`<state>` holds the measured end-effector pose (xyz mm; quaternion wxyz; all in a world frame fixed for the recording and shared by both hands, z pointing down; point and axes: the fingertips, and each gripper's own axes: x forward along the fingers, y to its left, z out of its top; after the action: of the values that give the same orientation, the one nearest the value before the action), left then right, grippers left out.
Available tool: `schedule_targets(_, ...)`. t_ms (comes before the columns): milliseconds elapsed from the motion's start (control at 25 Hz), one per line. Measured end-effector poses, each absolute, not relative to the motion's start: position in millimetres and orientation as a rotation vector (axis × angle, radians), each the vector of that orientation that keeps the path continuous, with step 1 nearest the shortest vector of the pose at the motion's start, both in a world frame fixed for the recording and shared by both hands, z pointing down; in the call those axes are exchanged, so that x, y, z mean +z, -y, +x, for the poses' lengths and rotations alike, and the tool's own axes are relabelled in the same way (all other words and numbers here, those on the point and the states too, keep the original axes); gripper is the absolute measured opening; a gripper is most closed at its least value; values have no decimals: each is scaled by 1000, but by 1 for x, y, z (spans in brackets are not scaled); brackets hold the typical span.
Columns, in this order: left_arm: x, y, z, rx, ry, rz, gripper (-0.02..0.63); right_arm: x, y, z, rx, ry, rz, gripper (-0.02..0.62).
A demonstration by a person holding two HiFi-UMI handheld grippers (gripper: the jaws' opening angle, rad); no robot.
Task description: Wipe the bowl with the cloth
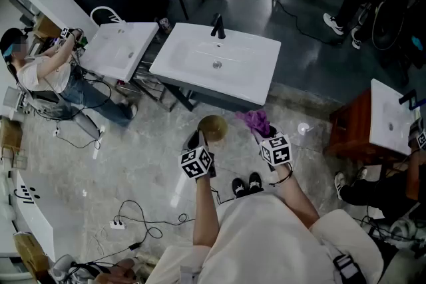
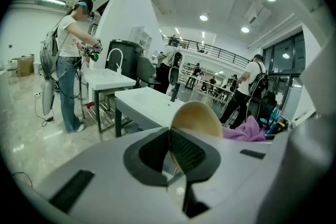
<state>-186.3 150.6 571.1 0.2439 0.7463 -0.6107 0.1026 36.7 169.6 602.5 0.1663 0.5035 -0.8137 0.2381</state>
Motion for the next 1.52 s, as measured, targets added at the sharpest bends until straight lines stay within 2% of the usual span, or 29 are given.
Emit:
schedule_targets(920, 560, -164, -173, 248, 1745, 1960, 17, 595, -164, 61, 719, 2398, 1381, 140)
schedule_targets(1520, 592, -55, -158, 337, 1542, 2030, 17, 616, -85, 44, 733, 2308, 1354, 140)
